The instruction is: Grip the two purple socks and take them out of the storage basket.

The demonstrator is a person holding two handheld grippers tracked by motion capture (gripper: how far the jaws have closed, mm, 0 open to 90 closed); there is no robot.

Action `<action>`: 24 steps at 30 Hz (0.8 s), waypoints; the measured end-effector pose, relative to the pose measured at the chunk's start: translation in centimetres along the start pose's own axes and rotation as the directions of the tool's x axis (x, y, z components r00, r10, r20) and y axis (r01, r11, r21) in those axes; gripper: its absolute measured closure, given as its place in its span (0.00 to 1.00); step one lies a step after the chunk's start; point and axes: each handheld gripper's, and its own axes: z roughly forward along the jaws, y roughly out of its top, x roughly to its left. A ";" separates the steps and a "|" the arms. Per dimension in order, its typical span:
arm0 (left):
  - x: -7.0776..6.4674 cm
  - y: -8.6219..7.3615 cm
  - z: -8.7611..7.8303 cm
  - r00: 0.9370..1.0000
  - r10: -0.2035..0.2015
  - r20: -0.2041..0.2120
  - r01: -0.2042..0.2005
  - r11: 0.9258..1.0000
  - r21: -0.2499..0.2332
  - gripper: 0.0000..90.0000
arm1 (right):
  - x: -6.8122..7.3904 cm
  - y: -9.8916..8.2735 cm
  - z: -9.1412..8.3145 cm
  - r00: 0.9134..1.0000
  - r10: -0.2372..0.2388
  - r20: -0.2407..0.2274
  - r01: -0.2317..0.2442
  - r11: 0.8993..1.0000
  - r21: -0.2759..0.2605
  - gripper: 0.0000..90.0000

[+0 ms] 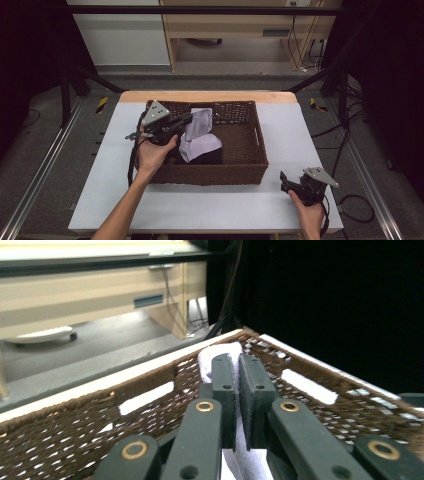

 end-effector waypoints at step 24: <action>-5.2 -0.2 -9.3 0.985 0.104 0.141 -0.089 0.990 -0.108 0.95 | 0.0 0.0 -0.1 1.000 0.004 0.005 -0.004 1.000 -0.009 0.05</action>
